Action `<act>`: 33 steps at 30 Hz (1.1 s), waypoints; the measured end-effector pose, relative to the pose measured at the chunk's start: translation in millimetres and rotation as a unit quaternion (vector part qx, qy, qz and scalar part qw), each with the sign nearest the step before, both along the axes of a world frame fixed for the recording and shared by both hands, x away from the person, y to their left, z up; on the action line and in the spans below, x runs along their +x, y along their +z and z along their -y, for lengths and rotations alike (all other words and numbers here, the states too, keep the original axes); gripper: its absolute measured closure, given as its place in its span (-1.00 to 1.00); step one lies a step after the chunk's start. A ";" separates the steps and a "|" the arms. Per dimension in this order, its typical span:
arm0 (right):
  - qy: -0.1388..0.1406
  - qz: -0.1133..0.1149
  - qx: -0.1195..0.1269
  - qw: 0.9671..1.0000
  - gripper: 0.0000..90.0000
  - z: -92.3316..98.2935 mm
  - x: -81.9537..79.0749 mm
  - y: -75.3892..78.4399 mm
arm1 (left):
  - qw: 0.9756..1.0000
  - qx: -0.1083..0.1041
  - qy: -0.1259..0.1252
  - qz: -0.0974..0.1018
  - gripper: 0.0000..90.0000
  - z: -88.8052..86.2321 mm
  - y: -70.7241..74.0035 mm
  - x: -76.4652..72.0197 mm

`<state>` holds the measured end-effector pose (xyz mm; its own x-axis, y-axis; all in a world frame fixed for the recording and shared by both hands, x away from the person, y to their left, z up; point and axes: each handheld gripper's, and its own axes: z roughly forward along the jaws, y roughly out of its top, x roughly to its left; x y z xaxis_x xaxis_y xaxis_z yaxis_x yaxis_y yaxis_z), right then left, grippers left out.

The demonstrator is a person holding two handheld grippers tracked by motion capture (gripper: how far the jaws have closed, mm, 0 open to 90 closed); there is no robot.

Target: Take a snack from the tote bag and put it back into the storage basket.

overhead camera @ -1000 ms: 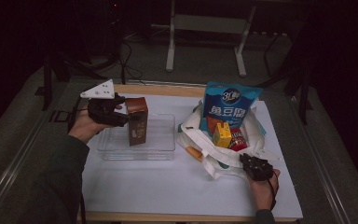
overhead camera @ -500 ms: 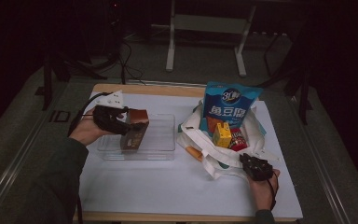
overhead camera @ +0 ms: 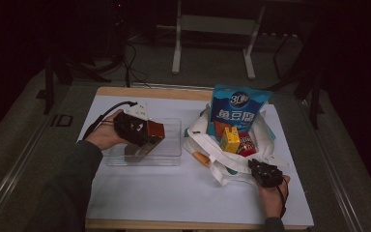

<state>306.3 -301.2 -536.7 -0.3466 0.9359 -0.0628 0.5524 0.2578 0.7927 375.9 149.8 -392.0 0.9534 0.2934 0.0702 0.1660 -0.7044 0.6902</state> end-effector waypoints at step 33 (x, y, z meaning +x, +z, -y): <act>0.000 -0.001 0.002 1.000 0.74 0.1 0.0 0.0 | 0.994 0.080 -0.011 -0.069 -0.18 54.4 -31.3 17.6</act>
